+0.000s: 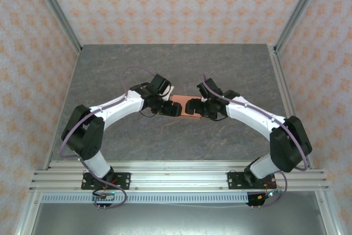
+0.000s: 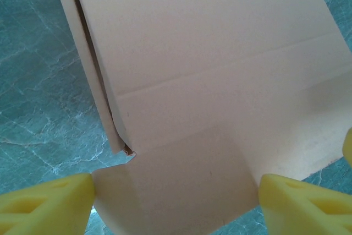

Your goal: Fold the paper box

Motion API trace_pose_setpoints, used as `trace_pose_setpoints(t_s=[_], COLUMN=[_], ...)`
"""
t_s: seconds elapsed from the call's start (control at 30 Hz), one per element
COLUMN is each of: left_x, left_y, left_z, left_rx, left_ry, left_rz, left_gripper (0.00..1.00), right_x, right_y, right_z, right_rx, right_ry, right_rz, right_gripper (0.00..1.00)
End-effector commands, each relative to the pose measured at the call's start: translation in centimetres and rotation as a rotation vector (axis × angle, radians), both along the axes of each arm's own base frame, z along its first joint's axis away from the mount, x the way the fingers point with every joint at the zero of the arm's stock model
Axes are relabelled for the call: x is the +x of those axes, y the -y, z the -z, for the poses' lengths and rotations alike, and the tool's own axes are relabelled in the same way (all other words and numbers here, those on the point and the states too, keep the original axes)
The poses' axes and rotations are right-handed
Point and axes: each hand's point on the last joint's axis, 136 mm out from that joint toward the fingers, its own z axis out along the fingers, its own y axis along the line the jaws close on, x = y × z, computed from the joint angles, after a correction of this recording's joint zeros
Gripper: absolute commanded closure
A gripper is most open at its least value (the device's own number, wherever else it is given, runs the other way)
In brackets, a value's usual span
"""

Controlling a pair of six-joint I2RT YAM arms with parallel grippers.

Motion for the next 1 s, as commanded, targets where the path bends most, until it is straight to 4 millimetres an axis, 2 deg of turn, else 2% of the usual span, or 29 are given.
trace_pose_setpoints(t_s=[0.0,0.23,0.53,0.97], left_x=[-0.2,-0.2,-0.4,-0.8], left_y=[-0.1,0.2,0.6,1.0], left_z=[0.1,0.3,0.3,0.8], left_rx=[-0.015,-0.024,-0.044,-0.051], left_ry=[-0.015,-0.024,-0.043,-0.078], left_rz=[-0.006,-0.005,0.004,0.024], left_gripper=[0.21,0.21,0.22,0.24], right_x=[-0.2,-0.6,-1.0,-0.9], right_y=[0.0,-0.1,-0.6,-0.7], right_z=[0.6,1.2,2.3,2.8], right_rx=[-0.010,0.003,0.029,0.053], right_ry=[-0.019,-0.037,-0.076,-0.090], right_rz=[0.006,0.008,0.011,0.015], right_gripper=[0.14,0.13,0.18,0.23])
